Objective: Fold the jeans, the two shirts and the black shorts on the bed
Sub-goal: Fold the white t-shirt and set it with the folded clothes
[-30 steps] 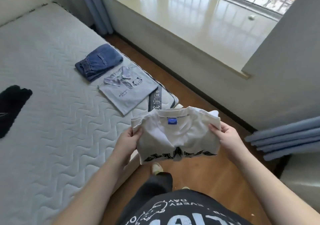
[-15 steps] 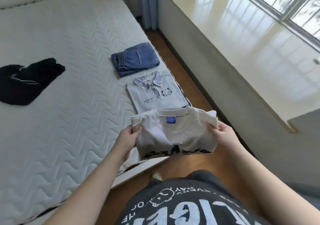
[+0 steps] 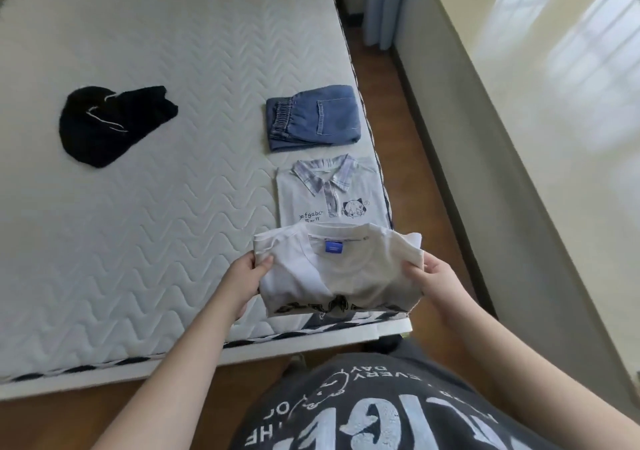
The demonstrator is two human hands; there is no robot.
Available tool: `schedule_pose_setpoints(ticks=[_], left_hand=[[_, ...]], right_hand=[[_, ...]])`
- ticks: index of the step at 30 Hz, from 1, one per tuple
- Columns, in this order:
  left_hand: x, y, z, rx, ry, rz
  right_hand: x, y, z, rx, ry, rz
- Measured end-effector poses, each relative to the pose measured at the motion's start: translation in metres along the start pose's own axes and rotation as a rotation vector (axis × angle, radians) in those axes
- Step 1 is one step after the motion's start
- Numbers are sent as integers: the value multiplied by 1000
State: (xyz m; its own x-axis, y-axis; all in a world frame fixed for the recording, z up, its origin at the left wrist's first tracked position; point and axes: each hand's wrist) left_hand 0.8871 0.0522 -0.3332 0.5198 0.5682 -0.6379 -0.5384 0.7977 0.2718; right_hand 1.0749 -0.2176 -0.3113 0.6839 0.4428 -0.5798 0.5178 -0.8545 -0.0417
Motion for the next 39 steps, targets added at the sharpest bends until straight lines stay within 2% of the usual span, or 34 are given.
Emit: schedule_pose_setpoints(ticks=[6,13,21,28,35,39], left_hand=[[19,-35,6,93,13,55],[49,-42,14,94,45,138],[123,-39,20,253,-6,158],[191,-26,25,314,-74,219],[283,-16,32,227,-97,183],[329,-6,23,113,-31,145]], right_hand=[[58,39,-20,-127,-51,-141],[126,36,-27,-158,-74,-217],[193,18,-18,-191,-77,-228],[270,5,-21,-254,-21,-160],[353,-11,-18,-255,36,-133],[394,-15,-12,-182,19,-136]])
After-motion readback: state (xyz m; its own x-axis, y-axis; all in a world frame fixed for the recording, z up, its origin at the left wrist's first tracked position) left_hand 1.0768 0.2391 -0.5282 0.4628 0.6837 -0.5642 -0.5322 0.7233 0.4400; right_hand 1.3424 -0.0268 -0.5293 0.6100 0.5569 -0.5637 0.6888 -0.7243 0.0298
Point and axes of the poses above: each hand's wrist, its own x-axis towards the middle knuckle, its own y-axis out of the back of the hand, z = x × y, and after that the axes turned 8 degrees about x, right-handed
